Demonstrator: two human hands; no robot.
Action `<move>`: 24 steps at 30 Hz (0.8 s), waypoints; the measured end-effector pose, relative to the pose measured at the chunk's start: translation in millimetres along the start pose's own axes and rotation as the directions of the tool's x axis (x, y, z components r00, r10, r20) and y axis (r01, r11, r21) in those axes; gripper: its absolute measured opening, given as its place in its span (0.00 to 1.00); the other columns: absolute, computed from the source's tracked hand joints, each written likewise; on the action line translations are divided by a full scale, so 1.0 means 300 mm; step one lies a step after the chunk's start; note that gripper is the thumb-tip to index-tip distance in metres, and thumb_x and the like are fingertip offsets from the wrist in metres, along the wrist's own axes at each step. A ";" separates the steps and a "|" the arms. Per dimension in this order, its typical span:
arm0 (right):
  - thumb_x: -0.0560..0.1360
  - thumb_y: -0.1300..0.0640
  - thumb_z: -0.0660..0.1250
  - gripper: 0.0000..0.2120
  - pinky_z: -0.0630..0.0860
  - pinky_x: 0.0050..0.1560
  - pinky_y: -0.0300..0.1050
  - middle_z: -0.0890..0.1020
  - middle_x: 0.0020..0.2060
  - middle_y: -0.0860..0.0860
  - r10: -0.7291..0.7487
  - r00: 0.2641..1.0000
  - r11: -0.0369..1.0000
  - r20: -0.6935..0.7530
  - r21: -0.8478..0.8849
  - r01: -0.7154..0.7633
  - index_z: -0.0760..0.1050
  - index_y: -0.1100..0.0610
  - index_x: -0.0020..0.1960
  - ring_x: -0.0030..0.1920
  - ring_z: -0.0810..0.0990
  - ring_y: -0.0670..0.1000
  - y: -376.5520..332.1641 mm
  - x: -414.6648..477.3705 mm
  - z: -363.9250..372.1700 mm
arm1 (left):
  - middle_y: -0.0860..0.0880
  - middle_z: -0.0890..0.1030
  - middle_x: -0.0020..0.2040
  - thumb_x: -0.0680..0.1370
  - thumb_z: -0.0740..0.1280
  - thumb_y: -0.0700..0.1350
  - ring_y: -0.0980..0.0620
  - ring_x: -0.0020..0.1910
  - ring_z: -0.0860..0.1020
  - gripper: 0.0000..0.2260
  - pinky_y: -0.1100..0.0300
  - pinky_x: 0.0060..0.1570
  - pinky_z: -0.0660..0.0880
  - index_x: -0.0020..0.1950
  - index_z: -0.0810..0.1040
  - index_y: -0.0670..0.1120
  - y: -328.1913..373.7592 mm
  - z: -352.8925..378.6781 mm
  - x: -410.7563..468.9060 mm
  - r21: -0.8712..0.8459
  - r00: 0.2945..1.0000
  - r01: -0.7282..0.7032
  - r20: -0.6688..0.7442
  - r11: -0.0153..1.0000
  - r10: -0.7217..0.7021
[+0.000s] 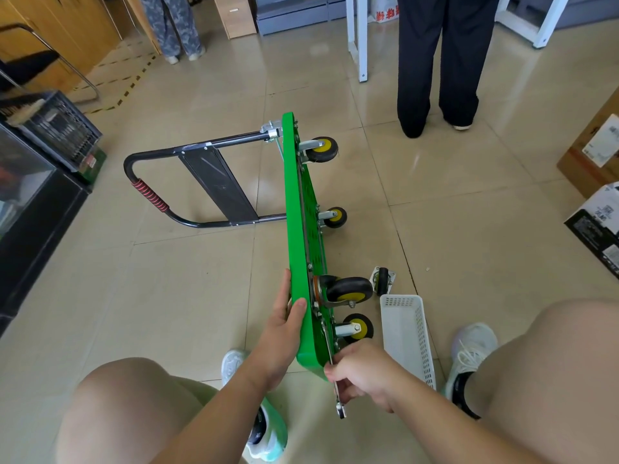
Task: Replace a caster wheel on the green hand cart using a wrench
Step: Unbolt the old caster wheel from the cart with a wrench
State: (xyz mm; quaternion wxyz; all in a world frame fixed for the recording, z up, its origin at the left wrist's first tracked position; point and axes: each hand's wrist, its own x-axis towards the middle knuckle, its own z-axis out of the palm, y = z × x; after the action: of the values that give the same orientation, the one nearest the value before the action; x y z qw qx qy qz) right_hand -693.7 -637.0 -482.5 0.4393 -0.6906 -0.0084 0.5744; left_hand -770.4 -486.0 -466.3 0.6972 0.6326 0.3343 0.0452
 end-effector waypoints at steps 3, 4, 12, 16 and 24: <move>0.73 0.62 0.75 0.10 0.83 0.46 0.51 0.85 0.36 0.57 0.012 1.000 1.000 -0.020 -0.029 -0.012 0.81 0.67 0.52 0.33 0.86 0.55 -0.004 0.003 -0.001 | 0.69 0.79 0.66 0.88 0.58 0.49 0.55 0.66 0.81 0.27 0.46 0.70 0.76 0.78 0.54 0.76 0.004 0.002 -0.002 -0.001 1.000 0.001 0.003 1.000 -0.001; 0.73 0.61 0.75 0.11 0.83 0.48 0.52 0.86 0.37 0.57 0.012 1.000 0.999 -0.027 -0.041 -0.013 0.81 0.67 0.51 0.34 0.86 0.55 -0.004 0.004 -0.002 | 0.69 0.79 0.67 0.88 0.58 0.49 0.54 0.67 0.80 0.27 0.45 0.70 0.76 0.78 0.54 0.76 0.005 0.002 -0.002 -0.004 1.000 0.003 0.005 1.000 -0.003; 0.74 0.61 0.75 0.09 0.84 0.52 0.51 0.87 0.43 0.57 0.010 0.999 0.999 -0.034 -0.039 -0.011 0.82 0.63 0.52 0.43 0.88 0.56 0.008 0.045 -0.005 | 0.68 0.80 0.66 0.88 0.57 0.47 0.54 0.66 0.81 0.27 0.45 0.70 0.76 0.80 0.53 0.73 0.009 0.003 -0.003 -0.010 1.000 0.000 0.012 1.000 0.000; 0.75 0.61 0.73 0.06 0.83 0.57 0.53 0.87 0.46 0.56 -0.009 0.999 0.994 -0.032 -0.113 0.005 0.83 0.60 0.52 0.47 0.87 0.56 0.015 0.079 -0.013 | 0.67 0.80 0.66 0.88 0.58 0.48 0.52 0.66 0.81 0.27 0.44 0.70 0.76 0.80 0.53 0.73 0.007 0.001 -0.004 -0.006 1.000 0.001 0.007 1.000 -0.001; 0.75 0.61 0.72 0.11 0.82 0.55 0.47 0.87 0.46 0.50 -0.116 0.992 0.932 -0.058 -0.353 0.088 0.85 0.53 0.56 0.48 0.85 0.52 0.055 0.134 -0.005 | 0.71 0.80 0.64 0.88 0.58 0.49 0.56 0.65 0.81 0.27 0.48 0.68 0.77 0.80 0.53 0.74 0.006 0.003 -0.004 -0.017 1.000 -0.011 0.013 1.000 0.011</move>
State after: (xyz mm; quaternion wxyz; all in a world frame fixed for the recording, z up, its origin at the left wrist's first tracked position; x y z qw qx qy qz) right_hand -686.9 -627.4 -524.4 0.3390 -0.7782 -0.1290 0.5127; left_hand -770.2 -486.9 -464.2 0.7042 0.6289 0.3260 0.0476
